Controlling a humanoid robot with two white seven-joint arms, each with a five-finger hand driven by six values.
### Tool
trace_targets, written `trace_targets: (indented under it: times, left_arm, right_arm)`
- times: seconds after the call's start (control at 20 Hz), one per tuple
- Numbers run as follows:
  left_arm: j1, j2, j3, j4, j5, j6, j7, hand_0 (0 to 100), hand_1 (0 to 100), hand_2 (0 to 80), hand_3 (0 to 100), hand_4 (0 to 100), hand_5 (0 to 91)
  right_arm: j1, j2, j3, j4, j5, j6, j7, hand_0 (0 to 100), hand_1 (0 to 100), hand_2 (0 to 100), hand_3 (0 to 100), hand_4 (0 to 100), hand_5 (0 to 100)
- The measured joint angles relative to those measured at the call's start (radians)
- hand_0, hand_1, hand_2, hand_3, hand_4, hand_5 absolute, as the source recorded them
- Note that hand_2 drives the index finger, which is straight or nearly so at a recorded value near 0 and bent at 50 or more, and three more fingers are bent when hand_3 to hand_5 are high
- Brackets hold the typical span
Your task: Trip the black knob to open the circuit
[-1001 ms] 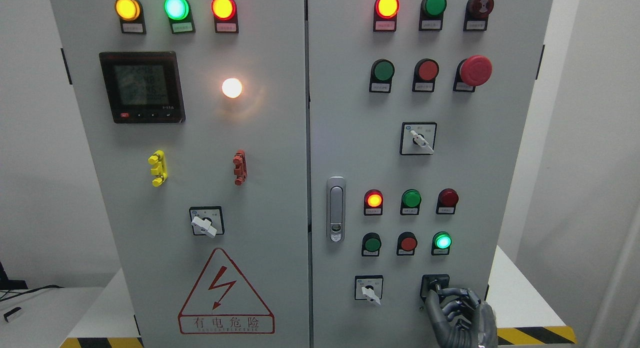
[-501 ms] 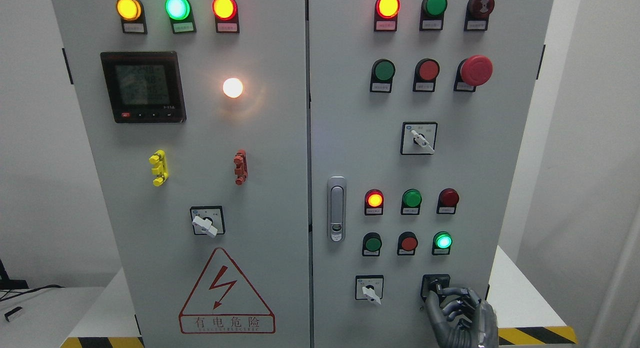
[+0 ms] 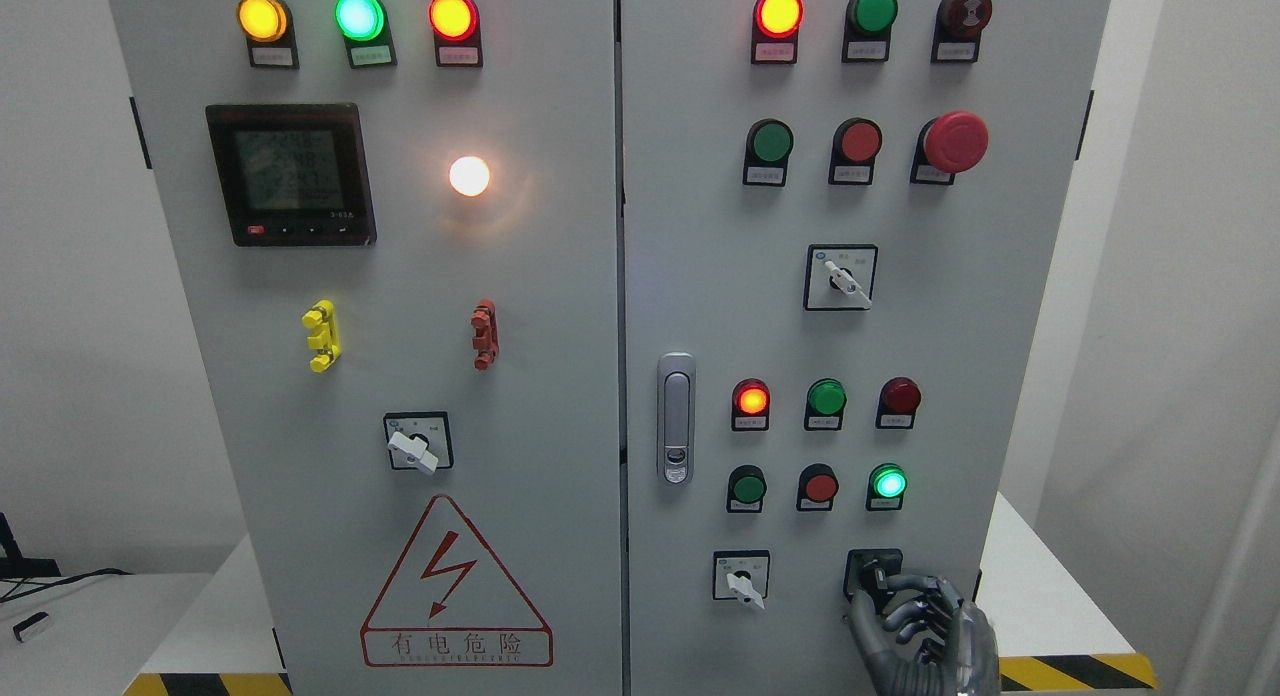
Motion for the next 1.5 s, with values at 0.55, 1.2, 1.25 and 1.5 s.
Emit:
trace_targets:
  times: [0.55,1.2,1.25,1.5]
  left_arm:
    - [0.0,0.0,0.0,0.0,0.0,0.0,0.0,12,39,0.0,0,0,0.0]
    - [0.0,0.0,0.0,0.0,0.0,0.0,0.0,12,39,0.0,0,0,0.0]
    - [0.0,0.0,0.0,0.0,0.0,0.0,0.0,12,39,0.0,0,0,0.0]
    - [0.0,0.0,0.0,0.0,0.0,0.0,0.0,12,39,0.0,0,0,0.0]
  right_arm:
    - [0.022,-0.018,-0.004,-0.004,0.027,-0.058,0.005,29,81,42,71,79,95]
    - [0.077,-0.047,-0.04,-0.023,0.038,-0.172,-0.005,27,71,41,72,74,82]
    - [0.087,-0.049,-0.042,-0.026,0.037,-0.193,-0.006,27,69,40,72,72,78]
    - [0.152,-0.055,-0.047,-0.043,0.029,-0.318,0.032,22,37,33,58,54,55]
